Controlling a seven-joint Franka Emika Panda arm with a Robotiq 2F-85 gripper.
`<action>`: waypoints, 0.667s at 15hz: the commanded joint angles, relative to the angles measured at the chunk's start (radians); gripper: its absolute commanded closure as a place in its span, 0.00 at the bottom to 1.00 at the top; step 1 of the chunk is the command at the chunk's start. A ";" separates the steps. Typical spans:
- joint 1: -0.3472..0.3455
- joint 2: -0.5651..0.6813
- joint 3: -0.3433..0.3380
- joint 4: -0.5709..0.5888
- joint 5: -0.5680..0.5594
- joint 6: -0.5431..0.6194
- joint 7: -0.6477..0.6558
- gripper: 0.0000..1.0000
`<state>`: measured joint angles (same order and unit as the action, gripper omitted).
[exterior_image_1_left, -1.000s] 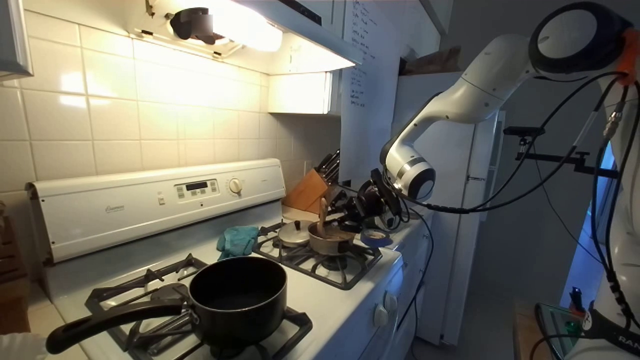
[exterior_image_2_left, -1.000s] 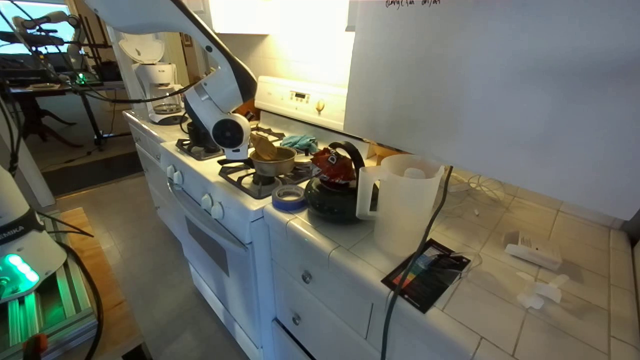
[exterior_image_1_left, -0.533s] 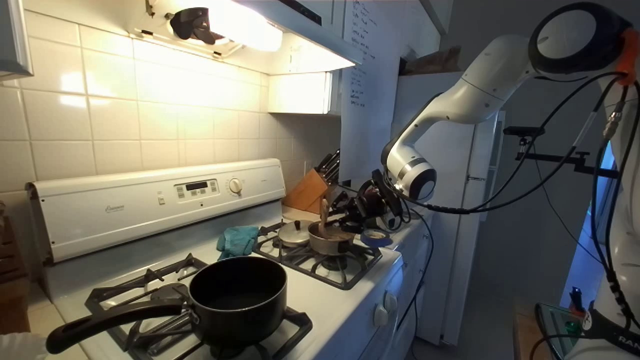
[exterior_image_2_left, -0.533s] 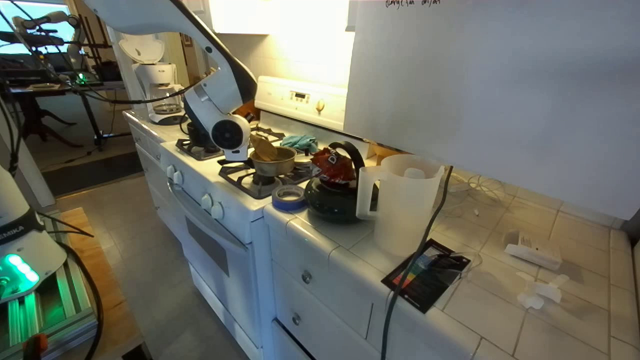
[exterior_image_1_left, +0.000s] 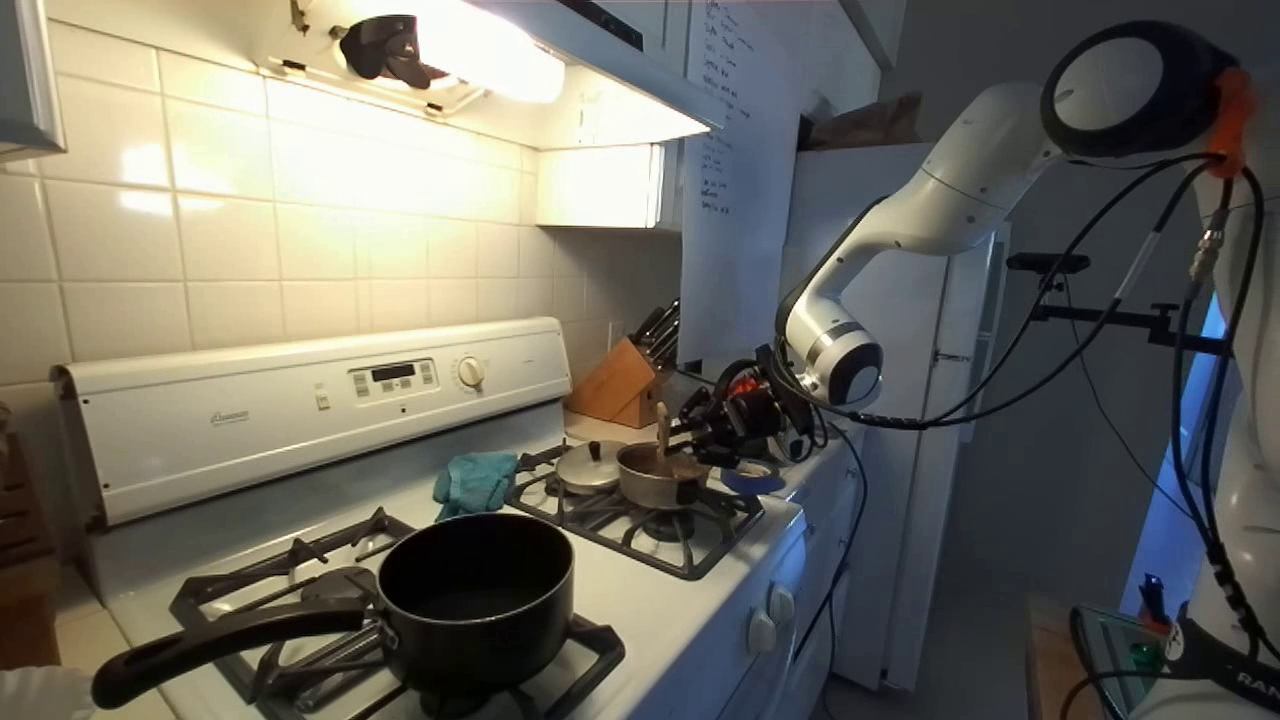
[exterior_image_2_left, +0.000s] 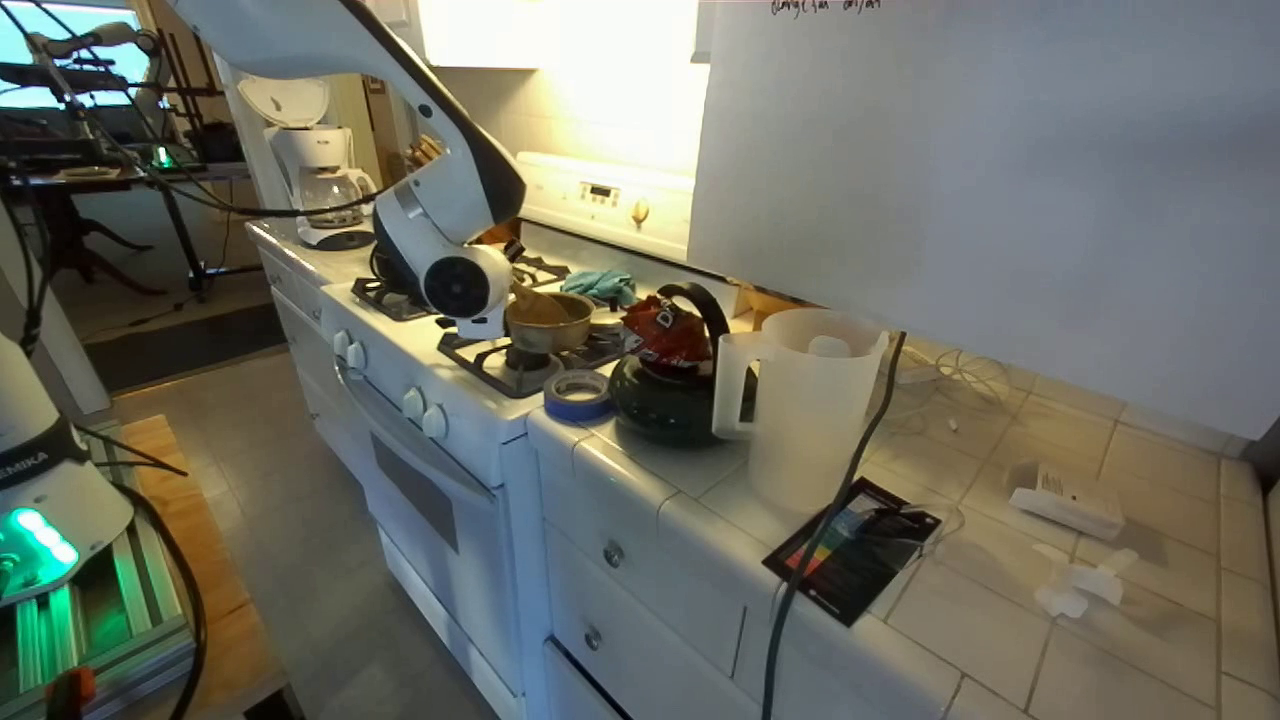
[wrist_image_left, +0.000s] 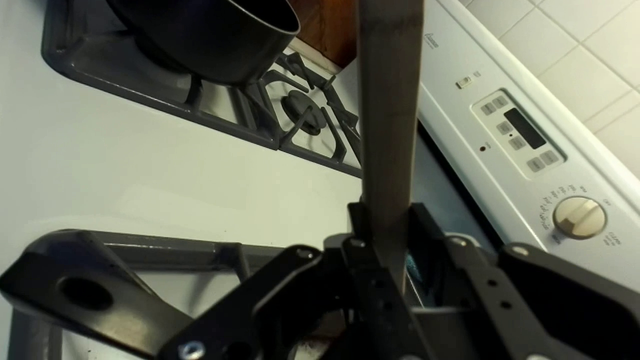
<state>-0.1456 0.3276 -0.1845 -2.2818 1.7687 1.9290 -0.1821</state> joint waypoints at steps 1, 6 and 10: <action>-0.022 0.067 -0.008 0.077 -0.026 -0.043 0.032 0.94; -0.020 0.144 0.003 0.215 -0.081 -0.085 0.087 0.94; -0.014 0.167 0.018 0.267 -0.125 -0.107 0.148 0.94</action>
<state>-0.1575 0.4620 -0.1758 -2.0709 1.6902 1.8602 -0.0942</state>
